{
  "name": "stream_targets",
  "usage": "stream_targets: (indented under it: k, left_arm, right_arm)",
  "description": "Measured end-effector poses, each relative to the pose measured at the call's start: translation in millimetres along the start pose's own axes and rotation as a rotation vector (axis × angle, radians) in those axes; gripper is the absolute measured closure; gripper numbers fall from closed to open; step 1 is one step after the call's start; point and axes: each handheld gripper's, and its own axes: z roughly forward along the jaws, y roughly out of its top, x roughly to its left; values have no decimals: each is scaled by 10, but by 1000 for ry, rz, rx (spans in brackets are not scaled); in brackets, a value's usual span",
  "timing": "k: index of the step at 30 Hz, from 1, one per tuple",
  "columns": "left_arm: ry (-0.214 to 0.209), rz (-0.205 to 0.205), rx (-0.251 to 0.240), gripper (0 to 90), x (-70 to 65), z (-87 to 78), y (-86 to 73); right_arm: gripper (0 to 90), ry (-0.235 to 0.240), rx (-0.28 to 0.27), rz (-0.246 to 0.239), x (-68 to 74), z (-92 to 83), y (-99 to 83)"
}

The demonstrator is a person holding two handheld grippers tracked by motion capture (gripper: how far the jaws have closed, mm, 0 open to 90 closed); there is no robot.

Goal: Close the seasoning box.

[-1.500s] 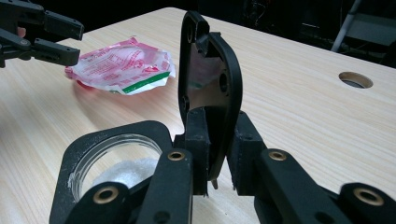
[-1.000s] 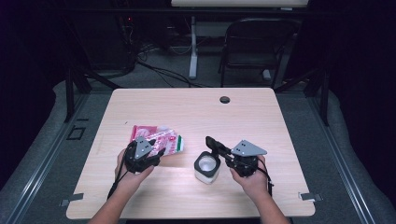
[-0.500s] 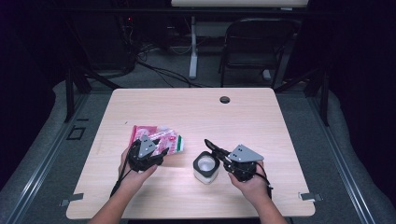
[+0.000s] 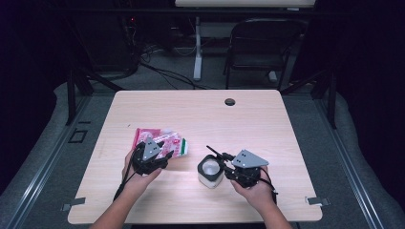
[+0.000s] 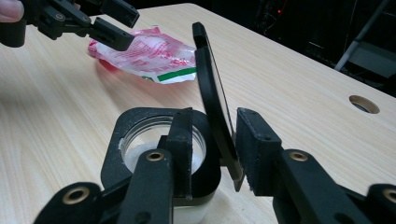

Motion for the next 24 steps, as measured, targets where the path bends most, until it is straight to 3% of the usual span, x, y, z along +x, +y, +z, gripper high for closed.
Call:
stream_targets:
  k: [10,24]
  left_arm:
    - [7,-2,3,496,6,-5,-5]
    - [6,-2,8,495,13,-8,-9]
  right_arm:
    - [575,26,13,-36,61,52,-2]
    - [556,37,34,-57,88,83,-13]
